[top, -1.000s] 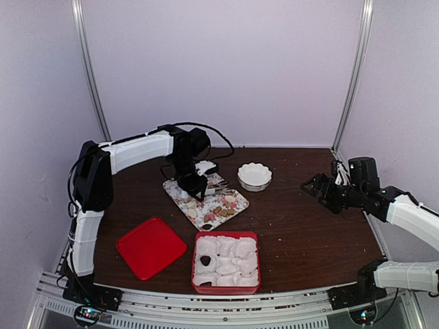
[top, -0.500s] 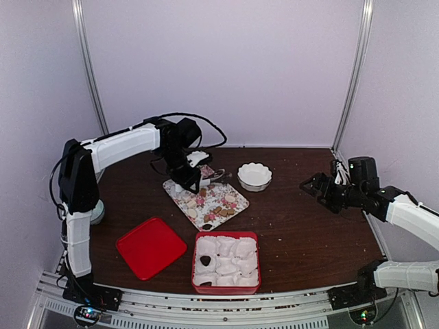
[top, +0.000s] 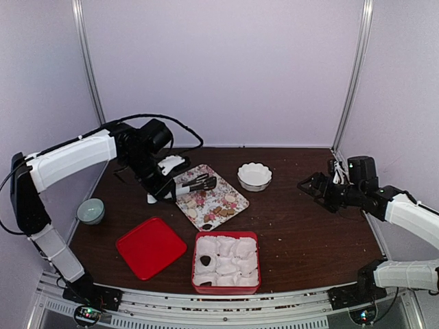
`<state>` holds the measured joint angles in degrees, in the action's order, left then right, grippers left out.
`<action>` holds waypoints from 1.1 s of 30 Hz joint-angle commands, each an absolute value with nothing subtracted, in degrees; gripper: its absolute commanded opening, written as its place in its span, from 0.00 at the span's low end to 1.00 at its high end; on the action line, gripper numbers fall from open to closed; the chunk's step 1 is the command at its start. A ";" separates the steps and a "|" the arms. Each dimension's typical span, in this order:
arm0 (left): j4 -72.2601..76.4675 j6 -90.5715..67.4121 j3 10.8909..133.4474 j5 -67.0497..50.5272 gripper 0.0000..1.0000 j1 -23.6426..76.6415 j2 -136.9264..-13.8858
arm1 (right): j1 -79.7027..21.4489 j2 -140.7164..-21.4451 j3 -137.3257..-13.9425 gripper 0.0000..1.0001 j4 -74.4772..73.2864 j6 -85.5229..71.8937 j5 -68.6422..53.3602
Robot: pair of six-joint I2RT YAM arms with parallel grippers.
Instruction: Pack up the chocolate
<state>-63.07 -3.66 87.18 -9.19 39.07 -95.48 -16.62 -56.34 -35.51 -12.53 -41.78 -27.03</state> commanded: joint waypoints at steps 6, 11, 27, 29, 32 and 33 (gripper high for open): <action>-68.53 -3.20 77.71 -6.78 0.19 49.41 -82.80 | -16.35 -57.55 -36.44 1.00 -13.50 -38.49 -30.46; -71.67 -5.10 75.56 -4.67 0.19 53.49 -80.40 | -16.36 -58.16 -36.57 1.00 -14.06 -37.92 -30.95; -73.41 -5.11 74.62 -1.76 0.22 57.74 -82.59 | -16.35 -58.98 -37.03 1.00 -15.07 -37.27 -31.38; -73.39 -5.10 74.62 -1.84 0.23 57.74 -82.74 | -16.37 -58.97 -37.06 1.00 -15.05 -37.44 -31.31; -73.15 -4.89 74.53 -2.14 0.25 57.74 -82.92 | -16.35 -59.02 -37.16 1.00 -15.00 -37.55 -31.15; -73.10 -4.81 74.47 -2.24 0.26 57.74 -82.94 | -16.35 -59.11 -37.20 1.00 -14.96 -37.60 -31.12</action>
<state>-73.69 -5.06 74.08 -2.33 57.45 -82.59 -16.62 -58.89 -35.51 -14.85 -37.78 -31.09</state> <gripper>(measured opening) 0.310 0.998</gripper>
